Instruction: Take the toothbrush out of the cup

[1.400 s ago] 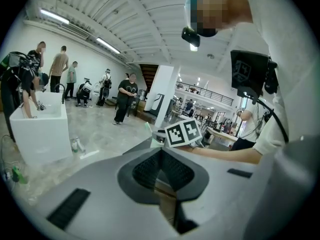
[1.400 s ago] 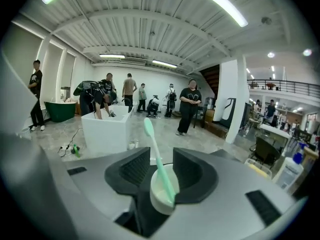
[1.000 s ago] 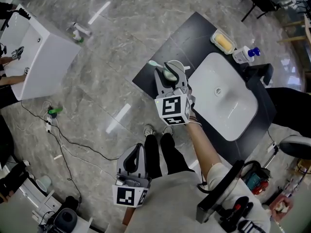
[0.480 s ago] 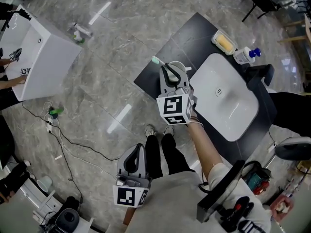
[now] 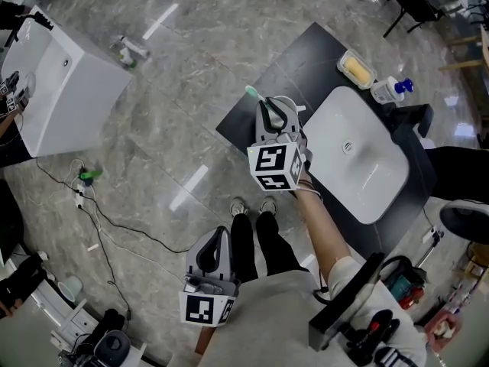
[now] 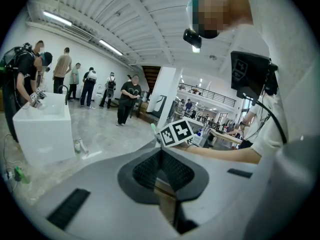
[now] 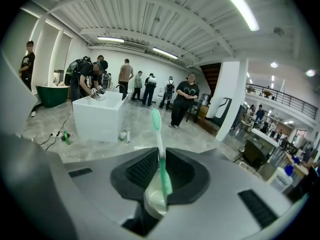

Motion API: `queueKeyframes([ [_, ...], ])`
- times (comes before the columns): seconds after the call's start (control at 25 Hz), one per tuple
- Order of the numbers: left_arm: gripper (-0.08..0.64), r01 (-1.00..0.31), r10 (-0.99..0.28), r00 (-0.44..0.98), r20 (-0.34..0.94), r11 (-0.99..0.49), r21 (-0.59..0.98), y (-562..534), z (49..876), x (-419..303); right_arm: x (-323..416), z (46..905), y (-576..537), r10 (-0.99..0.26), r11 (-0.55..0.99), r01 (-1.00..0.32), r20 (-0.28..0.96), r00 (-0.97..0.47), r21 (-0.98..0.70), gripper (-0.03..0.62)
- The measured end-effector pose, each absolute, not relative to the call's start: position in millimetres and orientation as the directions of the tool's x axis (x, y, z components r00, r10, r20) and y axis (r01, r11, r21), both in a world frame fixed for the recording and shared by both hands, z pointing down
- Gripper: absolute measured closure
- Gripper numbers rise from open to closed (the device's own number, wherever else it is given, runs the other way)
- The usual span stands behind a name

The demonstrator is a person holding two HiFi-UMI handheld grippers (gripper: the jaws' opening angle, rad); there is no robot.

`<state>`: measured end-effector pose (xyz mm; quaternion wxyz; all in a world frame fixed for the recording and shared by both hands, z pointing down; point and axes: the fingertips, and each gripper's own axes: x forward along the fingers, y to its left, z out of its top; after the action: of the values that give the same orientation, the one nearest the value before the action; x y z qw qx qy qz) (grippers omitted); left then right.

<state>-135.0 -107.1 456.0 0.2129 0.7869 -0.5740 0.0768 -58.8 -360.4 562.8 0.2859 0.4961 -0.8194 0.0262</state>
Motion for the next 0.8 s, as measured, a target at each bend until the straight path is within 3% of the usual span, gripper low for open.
queueKeyframes([
  [0.2, 0.555, -0.938, -0.874, 0.323, 0.362, -0.244, 0.248, -106.0, 454.3, -138.3, -56.3, 563.0, -363.4, -0.810, 0.507, -0.802, 0.491, -0.320, 0.314, 0.557],
  [0.8, 0.556, -0.937, -0.876, 0.329, 0.352, -0.254, 0.242, -106.9, 450.3, -141.3, -48.9, 544.1, -359.4, -0.834, 0.480, -0.835, 0.437, -0.338, 0.269, 0.558],
])
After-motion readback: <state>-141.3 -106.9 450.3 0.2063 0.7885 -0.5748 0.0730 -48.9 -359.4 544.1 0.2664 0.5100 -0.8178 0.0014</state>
